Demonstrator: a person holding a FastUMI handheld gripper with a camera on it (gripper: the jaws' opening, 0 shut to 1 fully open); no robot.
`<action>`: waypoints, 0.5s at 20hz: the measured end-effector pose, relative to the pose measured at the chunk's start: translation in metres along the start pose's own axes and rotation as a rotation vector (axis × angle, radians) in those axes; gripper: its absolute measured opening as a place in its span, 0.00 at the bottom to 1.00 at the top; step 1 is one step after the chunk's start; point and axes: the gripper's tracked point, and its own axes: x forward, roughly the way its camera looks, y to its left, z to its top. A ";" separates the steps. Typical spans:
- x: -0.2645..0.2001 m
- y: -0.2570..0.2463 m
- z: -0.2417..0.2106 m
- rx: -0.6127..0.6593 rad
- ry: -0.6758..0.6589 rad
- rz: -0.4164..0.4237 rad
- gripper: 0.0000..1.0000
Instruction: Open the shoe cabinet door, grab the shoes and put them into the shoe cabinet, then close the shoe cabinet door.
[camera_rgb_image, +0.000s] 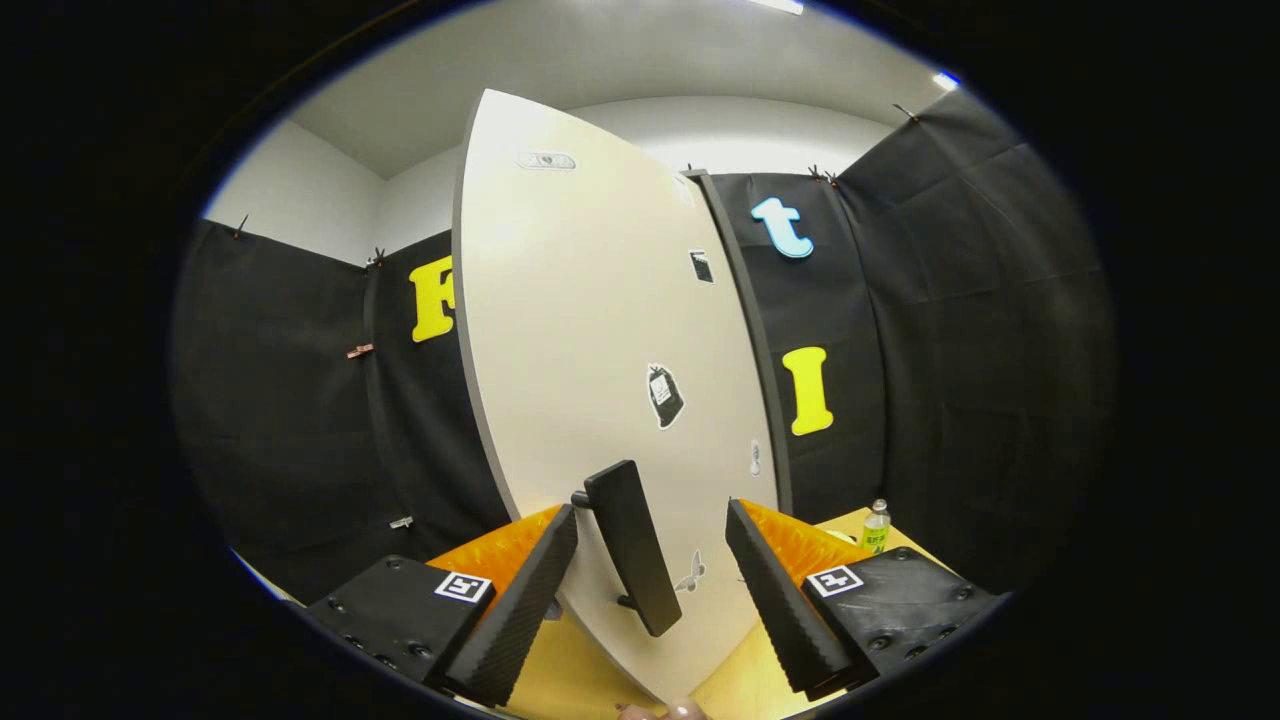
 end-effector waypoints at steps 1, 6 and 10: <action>0.005 0.008 -0.002 -0.001 0.001 0.011 0.98; 0.024 0.041 -0.009 -0.032 0.009 0.064 0.98; 0.022 0.052 -0.006 -0.043 0.019 0.109 0.98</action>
